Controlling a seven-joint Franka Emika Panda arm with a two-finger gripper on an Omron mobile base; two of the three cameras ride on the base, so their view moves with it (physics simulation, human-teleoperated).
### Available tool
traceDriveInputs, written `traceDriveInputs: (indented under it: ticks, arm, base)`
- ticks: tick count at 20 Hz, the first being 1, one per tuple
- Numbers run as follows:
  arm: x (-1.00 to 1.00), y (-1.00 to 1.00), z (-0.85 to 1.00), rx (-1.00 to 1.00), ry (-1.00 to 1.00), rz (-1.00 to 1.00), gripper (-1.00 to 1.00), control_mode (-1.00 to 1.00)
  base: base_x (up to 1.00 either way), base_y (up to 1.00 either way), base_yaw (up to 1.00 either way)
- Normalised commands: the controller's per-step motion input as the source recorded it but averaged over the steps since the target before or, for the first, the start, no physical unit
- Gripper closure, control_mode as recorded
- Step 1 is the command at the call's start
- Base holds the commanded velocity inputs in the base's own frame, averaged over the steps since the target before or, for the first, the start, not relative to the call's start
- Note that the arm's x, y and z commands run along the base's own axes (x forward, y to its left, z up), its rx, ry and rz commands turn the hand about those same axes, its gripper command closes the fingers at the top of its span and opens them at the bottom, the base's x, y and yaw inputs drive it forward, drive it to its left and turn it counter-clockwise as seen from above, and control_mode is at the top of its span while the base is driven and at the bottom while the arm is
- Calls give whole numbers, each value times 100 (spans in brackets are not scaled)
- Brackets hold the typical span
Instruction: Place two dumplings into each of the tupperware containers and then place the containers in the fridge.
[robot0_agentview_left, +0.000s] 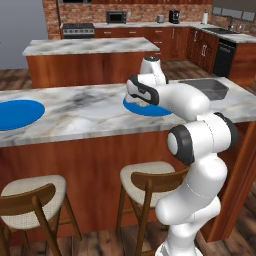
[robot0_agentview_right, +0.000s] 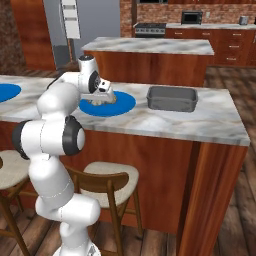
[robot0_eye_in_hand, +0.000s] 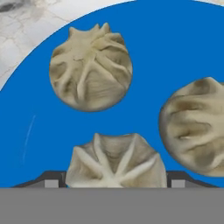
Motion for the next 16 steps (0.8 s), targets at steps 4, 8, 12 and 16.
traceDriveInputs:
  ticks: [4, 8, 12, 16]
  arm:
    - [-2, 0, 1, 0, 0, 0, 100, -100]
    - [-8, 0, 37, 0, -5, 0, 100, -100]
    - [-68, -11, 65, 0, 0, -6, 100, -100]
    - [-100, -17, 71, 0, 1, -8, 100, -100]
  base:
    - [0, 0, 0]
    - [0, 0, 0]
    - [0, 0, 0]
    - [0, 0, 0]
